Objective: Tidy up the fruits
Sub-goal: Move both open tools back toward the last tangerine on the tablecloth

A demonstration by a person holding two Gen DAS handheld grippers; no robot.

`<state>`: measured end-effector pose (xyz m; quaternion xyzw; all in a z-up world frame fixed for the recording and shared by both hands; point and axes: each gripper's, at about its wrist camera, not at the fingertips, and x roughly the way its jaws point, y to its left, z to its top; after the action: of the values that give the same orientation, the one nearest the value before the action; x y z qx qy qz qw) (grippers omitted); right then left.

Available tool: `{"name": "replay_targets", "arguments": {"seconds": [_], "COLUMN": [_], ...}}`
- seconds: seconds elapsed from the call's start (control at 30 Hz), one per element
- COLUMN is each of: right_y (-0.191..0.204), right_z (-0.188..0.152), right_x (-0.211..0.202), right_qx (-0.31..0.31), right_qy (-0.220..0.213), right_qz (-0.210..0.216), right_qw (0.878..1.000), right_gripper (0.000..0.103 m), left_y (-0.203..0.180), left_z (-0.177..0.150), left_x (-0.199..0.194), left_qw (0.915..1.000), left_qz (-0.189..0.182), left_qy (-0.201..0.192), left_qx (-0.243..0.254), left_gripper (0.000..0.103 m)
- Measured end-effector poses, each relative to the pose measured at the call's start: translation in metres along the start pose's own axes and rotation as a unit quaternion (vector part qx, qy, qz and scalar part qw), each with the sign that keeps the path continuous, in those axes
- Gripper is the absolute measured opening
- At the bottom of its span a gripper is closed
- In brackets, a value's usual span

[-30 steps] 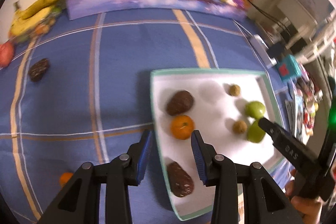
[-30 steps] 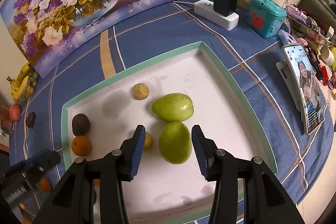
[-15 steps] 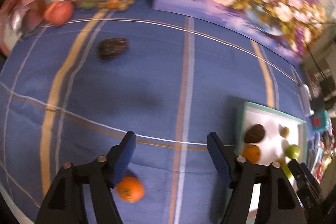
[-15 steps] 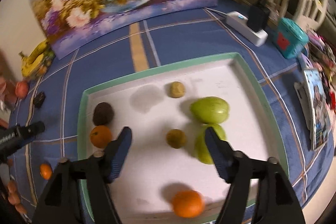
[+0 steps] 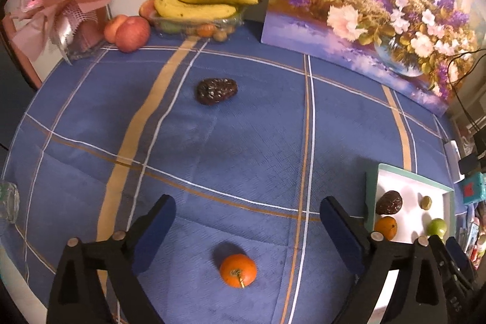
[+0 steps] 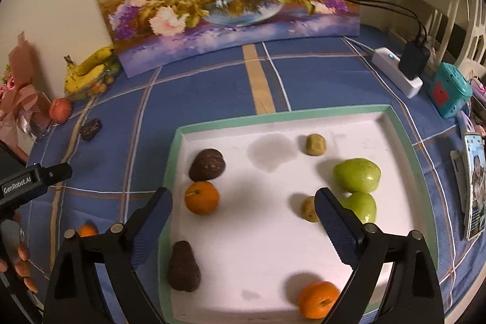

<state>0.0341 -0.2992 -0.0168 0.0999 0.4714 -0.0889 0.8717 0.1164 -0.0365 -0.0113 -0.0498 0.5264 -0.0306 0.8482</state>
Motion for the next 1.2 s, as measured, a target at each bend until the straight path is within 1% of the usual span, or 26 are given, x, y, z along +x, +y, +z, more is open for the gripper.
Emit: {"name": "replay_targets", "arguments": {"seconds": [0.2,0.27,0.37,0.57,0.7,0.73,0.83,0.9,0.97,1.03,1.1,1.17,1.2], "right_y": [0.009,0.014,0.024,0.038,0.042,0.042,0.042,0.041,0.04,0.039,0.04,0.04,0.04], "right_z": [-0.003,-0.004,-0.006,-0.013,-0.015,-0.015,-0.016,-0.017,-0.017,-0.018,-0.018,-0.018,-0.018], "right_x": [0.0,-0.001,-0.002,-0.001,0.0,0.0,0.0,0.001,0.001,0.001,0.001,0.002,0.003], "right_qx": [-0.005,-0.011,-0.029,-0.053,-0.059,-0.06,-0.058,-0.055,-0.051,-0.049,-0.049,-0.049,-0.05], "right_qy": [0.004,0.008,0.013,0.032,0.037,0.039,0.043,0.048,0.05,0.051,0.052,0.054,0.055], "right_qz": [0.01,0.018,0.023,0.027,0.027,0.027,0.028,0.026,0.025,0.024,0.024,0.024,0.024], "right_qw": [1.0,1.0,0.999,0.998,0.997,0.997,0.997,0.997,0.997,0.997,0.997,0.997,0.997], "right_gripper": [0.095,0.095,0.095,0.095,0.095,0.095,0.095,0.095,0.095,0.095,0.095,0.095,0.095], "left_y": [0.02,0.025,0.03,0.034,0.035,0.035,0.033,0.031,0.028,0.026,0.026,0.025,0.025], "left_z": [-0.012,-0.015,-0.02,-0.034,-0.04,-0.042,-0.045,-0.047,-0.05,-0.052,-0.054,-0.055,-0.055], "left_x": [-0.014,-0.016,-0.018,-0.011,0.005,0.009,0.014,0.019,0.026,0.031,0.036,0.04,0.042], "left_qw": [0.9994,0.9989,0.9985,0.9987,0.9977,0.9969,0.996,0.9953,0.9939,0.9924,0.9912,0.9903,0.99], "left_qz": [-0.011,-0.02,-0.021,-0.024,-0.021,-0.026,-0.028,-0.031,-0.036,-0.04,-0.043,-0.042,-0.041], "left_qy": [-0.016,-0.017,-0.019,0.006,0.043,0.053,0.068,0.079,0.094,0.107,0.117,0.124,0.127], "left_qx": [-0.03,-0.04,-0.046,-0.044,-0.049,-0.052,-0.05,-0.046,-0.044,-0.045,-0.046,-0.046,-0.046], "left_gripper": [0.102,0.103,0.103,0.103,0.101,0.099,0.086,0.082,0.071,0.065,0.063,0.054,0.053]}}
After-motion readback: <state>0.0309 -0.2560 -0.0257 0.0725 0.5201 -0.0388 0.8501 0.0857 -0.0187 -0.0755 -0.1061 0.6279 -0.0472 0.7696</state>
